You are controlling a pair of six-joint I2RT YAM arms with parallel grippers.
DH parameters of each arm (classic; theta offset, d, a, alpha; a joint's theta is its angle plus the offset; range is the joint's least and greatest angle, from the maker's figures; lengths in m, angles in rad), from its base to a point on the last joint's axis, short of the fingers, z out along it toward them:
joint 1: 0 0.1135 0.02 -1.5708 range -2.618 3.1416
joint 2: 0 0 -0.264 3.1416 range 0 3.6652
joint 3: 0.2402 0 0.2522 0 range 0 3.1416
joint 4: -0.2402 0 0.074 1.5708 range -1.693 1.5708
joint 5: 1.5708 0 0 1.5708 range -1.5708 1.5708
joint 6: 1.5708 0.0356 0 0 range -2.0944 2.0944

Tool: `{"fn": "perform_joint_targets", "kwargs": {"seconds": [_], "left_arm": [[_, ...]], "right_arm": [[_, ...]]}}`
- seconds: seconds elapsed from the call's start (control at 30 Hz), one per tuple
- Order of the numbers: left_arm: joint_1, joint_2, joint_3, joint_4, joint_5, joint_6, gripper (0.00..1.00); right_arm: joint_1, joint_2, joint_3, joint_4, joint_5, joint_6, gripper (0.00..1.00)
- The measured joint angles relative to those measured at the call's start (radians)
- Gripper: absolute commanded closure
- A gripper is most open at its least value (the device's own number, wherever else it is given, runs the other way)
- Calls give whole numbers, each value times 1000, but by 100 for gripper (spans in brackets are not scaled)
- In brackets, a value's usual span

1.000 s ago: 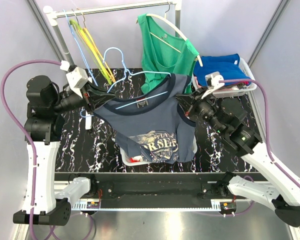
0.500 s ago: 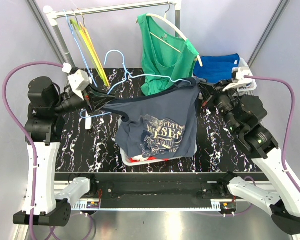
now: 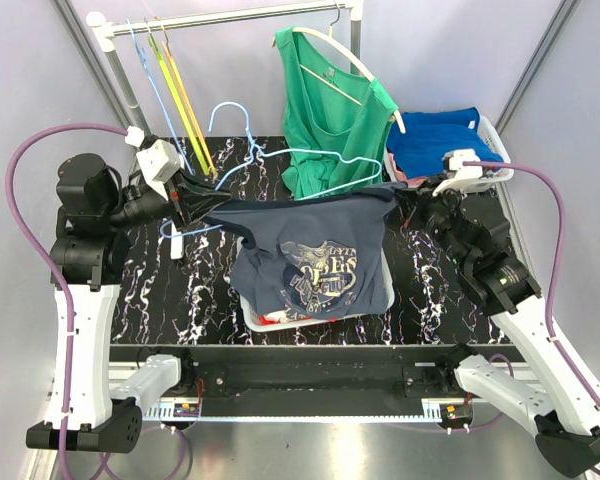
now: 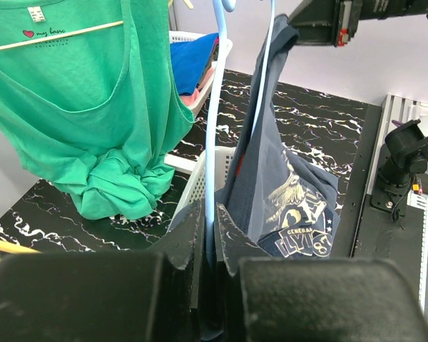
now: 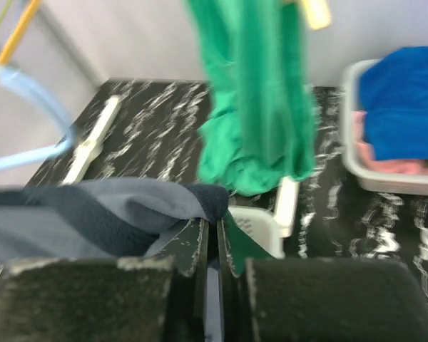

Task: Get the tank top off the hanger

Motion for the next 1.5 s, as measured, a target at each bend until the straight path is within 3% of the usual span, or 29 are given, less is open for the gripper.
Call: {"fn": "perform_joint_targets", "kwargs": {"seconds": [0.1,0.27,0.4,0.57,0.83,1.23,1.33,1.37,1.5], "left_arm": [[0,1,1,0,1,-5,100],[0,14,13,5,4,-8,100],[0,26,14,9,7,-7,100],[0,29,14,9,31,1,100],[0,29,-13,14,183,40,100],[-3,27,-32,-16,282,93,100],[-3,27,-32,-24,282,98,100],[-3,27,-32,-27,282,100,100],[-3,27,-32,-39,280,108,100]], "right_arm": [[-6,-12,-18,3,-155,-15,58],[-10,1,12,-32,-410,-46,34],[-10,16,147,-145,-523,-108,26],[-10,-2,357,-259,-549,-230,25],[-11,11,457,-278,-590,-341,25],[-11,214,490,-303,-798,-366,33],[-11,210,490,-309,-837,-365,49],[-11,208,490,-311,-843,-369,65],[-11,194,488,-321,-865,-371,91]]}}
